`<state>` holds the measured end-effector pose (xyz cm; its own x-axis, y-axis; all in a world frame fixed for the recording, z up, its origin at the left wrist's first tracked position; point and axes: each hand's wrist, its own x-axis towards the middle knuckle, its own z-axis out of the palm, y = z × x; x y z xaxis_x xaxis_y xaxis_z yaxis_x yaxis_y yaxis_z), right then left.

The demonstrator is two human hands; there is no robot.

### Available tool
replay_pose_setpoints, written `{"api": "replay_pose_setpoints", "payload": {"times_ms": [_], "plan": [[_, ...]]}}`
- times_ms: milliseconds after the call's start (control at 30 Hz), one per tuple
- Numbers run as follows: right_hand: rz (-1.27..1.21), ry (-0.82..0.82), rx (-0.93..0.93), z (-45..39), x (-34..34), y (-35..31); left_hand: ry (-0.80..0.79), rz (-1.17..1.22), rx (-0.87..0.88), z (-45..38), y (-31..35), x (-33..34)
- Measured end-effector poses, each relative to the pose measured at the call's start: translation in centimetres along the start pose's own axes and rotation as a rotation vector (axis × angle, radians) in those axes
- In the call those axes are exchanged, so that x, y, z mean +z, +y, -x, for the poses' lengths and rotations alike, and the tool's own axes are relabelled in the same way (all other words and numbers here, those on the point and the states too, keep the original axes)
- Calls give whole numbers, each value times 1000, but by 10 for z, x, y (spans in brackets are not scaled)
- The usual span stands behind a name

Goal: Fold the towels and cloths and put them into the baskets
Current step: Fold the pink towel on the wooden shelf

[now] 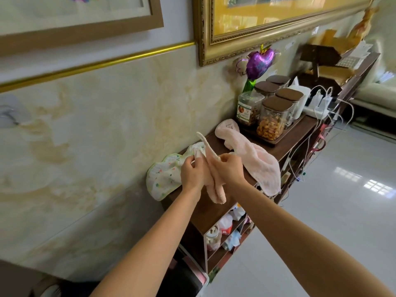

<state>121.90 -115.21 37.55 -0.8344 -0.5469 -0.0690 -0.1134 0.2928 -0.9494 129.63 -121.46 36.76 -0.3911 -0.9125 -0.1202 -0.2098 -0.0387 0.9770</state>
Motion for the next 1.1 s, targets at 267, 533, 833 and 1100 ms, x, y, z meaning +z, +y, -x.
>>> {"api": "replay_pose_setpoints", "payload": {"times_ms": [267,533,833,1100], "plan": [[-69,-268,-34,13,7,-7,-54,154,-184,-10,4,-3],[-139,-42,-81,3,-21,13,-239,579,-348,-20,-33,-25],[-270,-337,536,0,-15,58,-157,431,-390,6,-71,-47],[367,-179,-85,9,22,82,86,-655,-166,23,-88,-28]]}}
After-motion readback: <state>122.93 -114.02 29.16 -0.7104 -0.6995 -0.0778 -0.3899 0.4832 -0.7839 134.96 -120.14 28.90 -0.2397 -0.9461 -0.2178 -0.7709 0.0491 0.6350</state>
